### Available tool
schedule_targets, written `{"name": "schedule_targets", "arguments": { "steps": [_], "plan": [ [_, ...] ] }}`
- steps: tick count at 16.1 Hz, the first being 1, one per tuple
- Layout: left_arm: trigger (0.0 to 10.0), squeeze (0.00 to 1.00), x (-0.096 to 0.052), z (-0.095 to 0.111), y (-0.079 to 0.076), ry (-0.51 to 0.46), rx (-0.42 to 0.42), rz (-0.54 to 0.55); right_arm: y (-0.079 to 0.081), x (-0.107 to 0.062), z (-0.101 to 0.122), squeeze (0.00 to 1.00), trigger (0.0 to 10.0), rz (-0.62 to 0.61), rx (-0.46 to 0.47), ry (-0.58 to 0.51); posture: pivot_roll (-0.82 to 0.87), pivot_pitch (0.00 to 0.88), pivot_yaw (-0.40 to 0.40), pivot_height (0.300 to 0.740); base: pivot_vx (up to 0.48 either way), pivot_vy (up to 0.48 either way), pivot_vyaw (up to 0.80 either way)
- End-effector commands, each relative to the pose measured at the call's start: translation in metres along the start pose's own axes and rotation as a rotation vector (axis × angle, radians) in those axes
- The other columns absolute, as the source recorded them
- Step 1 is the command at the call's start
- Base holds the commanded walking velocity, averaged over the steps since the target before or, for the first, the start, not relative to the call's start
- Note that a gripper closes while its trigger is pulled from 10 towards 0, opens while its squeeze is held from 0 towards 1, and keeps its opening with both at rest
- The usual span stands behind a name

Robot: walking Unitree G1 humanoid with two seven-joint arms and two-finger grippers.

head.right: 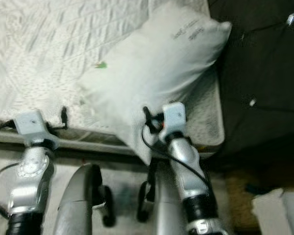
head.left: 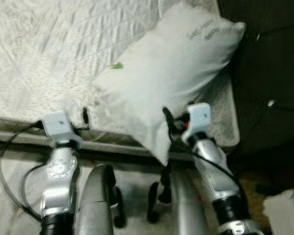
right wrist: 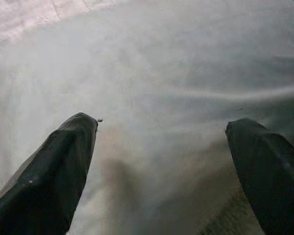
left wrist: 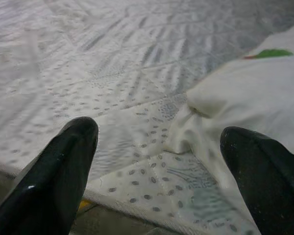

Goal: Clean up the room

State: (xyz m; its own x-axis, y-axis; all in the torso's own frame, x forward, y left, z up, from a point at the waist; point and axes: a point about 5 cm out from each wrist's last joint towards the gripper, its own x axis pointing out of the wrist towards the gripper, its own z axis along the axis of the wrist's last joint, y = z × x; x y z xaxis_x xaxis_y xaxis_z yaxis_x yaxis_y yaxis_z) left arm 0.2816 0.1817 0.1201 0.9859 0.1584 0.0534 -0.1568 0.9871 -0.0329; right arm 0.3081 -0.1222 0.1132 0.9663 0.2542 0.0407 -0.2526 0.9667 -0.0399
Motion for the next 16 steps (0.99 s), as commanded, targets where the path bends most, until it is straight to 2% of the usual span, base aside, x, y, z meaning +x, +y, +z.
{"name": "schedule_targets", "arguments": {
  "steps": [1, 4, 5, 7, 9, 11, 12, 13, 16],
  "plan": [
    [10.0, 0.00, -0.004, -0.008, 0.002, 0.034, 0.012, 0.009, -0.002, -0.003, -0.007, 0.00, 10.0, -0.004, 0.004, 0.033, 0.04, 0.267, -0.081, 0.611, 0.000, 0.000, 0.00],
    [10.0, 0.00, -0.004, -0.008, 0.003, 0.035, 0.012, 0.013, -0.001, -0.002, -0.008, 0.00, 10.0, 0.003, -0.006, 0.047, 0.04, 0.271, -0.082, 0.611, 0.000, 0.000, 0.00],
    [10.0, 0.00, -0.005, -0.007, 0.005, 0.037, 0.015, 0.027, -0.001, -0.001, -0.007, 0.00, 10.0, 0.002, -0.012, 0.097, 0.04, 0.277, -0.080, 0.611, 0.000, 0.000, 0.00],
    [10.0, 0.00, -0.006, -0.005, 0.006, 0.037, 0.011, 0.038, -0.001, -0.003, -0.006, 0.00, 10.0, 0.009, 0.022, 0.121, 0.04, 0.280, -0.078, 0.611, 0.000, 0.000, 0.00],
    [10.0, 0.00, -0.011, -0.005, 0.007, 0.059, 0.005, 0.035, 0.002, -0.017, -0.009, 0.00, 10.0, 0.087, 0.019, 0.203, 0.04, 0.290, -0.071, 0.611, 0.000, 0.000, 0.00],
    [10.0, 0.00, -0.011, -0.005, 0.007, 0.070, 0.011, 0.036, 0.001, -0.019, -0.010, 0.00, 10.0, 0.095, 0.010, 0.227, 0.04, 0.291, -0.069, 0.611, 0.000, 0.000, 0.00],
    [10.0, 0.00, -0.014, -0.005, 0.011, 0.079, 0.010, 0.041, 0.000, -0.022, -0.014, 0.00, 10.0, 0.114, 0.010, 0.304, 0.03, 0.296, -0.064, 0.611, 0.000, 0.000, 0.00],
    [10.0, 0.00, -0.019, -0.004, 0.015, 0.087, 0.011, 0.043, 0.002, -0.025, -0.016, 0.00, 10.0, 0.140, 0.032, 0.352, 0.04, 0.298, -0.063, 0.611, 0.000, 0.000, 0.00],
    [10.0, 0.00, -0.026, -0.008, 0.017, 0.108, 0.017, 0.042, 0.011, -0.023, -0.021, 0.00, 10.0, 0.169, 0.030, 0.408, 0.04, 0.299, -0.064, 0.611, 0.000, 0.000, 0.00]
  ]
}}
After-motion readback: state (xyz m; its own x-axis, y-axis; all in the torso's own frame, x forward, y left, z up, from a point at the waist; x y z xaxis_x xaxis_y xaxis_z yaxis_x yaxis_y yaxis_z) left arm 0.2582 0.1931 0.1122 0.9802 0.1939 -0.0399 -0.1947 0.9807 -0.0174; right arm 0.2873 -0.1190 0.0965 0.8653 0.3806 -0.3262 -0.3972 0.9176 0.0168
